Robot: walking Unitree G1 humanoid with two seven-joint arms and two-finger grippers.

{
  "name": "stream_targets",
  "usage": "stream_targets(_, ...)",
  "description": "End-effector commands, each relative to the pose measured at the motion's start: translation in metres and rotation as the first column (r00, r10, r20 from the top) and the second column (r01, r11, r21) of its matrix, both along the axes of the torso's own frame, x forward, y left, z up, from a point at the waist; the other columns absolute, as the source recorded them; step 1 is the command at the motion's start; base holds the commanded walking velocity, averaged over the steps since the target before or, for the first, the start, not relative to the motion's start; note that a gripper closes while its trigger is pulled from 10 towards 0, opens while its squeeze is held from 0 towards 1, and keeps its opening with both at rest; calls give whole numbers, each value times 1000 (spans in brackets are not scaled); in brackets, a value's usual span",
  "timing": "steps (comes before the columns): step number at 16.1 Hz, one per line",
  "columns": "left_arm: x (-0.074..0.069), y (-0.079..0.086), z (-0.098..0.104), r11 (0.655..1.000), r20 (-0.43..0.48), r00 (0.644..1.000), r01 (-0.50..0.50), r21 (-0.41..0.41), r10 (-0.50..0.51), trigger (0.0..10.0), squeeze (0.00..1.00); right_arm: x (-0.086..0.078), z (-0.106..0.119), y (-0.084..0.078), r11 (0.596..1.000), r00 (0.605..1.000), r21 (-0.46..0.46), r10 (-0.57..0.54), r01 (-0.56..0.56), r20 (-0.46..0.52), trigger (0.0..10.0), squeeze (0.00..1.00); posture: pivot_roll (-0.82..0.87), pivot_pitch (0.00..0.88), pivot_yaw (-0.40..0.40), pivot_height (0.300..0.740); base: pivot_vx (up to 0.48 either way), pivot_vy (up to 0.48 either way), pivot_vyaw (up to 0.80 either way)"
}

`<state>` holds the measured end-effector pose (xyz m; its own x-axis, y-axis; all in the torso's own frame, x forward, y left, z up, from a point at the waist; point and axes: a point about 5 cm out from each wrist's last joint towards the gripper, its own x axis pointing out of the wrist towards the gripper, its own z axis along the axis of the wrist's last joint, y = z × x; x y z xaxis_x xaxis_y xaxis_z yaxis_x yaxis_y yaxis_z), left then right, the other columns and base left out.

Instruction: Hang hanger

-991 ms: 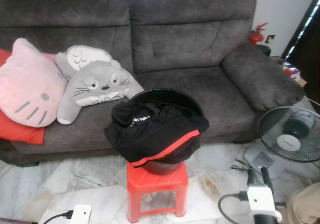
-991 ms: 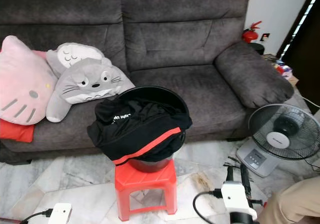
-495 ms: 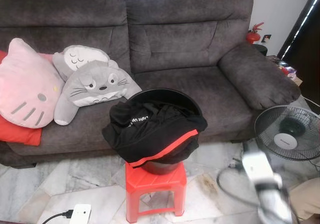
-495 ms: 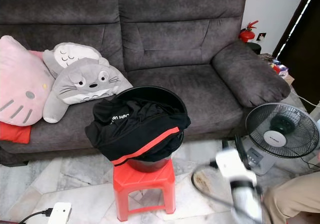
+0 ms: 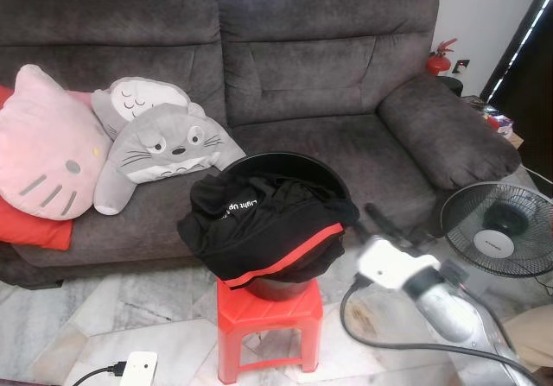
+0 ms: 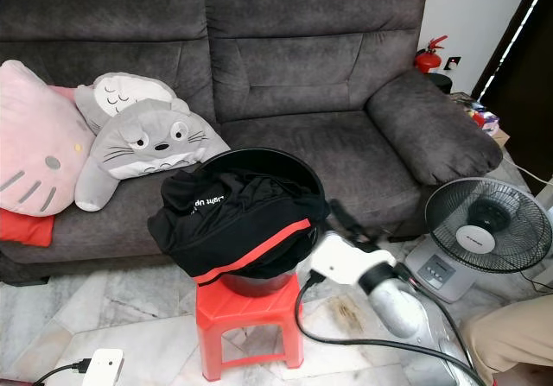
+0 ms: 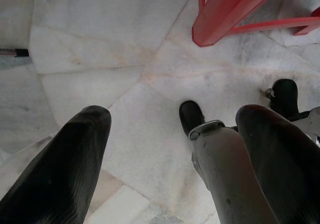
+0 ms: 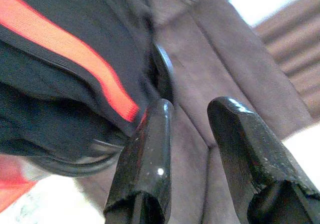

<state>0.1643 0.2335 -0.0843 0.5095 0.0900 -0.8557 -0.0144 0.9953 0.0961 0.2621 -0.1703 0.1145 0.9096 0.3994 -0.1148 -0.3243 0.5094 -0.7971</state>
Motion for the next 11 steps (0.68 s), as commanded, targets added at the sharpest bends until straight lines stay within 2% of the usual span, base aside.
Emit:
stream_targets(1,-3,1,-1,1000,-14,1000,11,7,-11,10000,0,-2,5,7,999,999,-22,45,-45,-10,10000,294,-214,0,-16,740,0,0,0)
stream_targets(2,-3,1,-1,1000,-14,1000,12,6,-12,10000,0,-4,6,10,998,998,-28,61,-61,-21,10000,1000,-215,0,-16,740,0,0,0)
stream_targets(4,-3,1,-1,1000,-15,1000,14,5,-14,10000,0,-8,8,14,995,995,-37,88,-90,-45,10000,1000,-217,0,-17,740,0,0,0)
stream_targets(9,-4,0,-2,1000,-16,1000,10,-2,-10,10000,0,-10,12,14,992,993,-93,76,-84,-86,10000,1000,-216,0,-22,740,0,0,0)
stream_targets(10,-4,0,-2,1000,-16,1000,10,-2,-10,10000,0,-10,11,12,993,994,-98,63,-72,-91,10000,906,-216,0,-22,740,0,0,0)
stream_targets(11,-4,0,-2,1000,-17,1000,12,-2,-12,10000,0,-9,9,10,994,995,-95,40,-49,-97,10000,427,-216,0,-22,740,0,0,0)
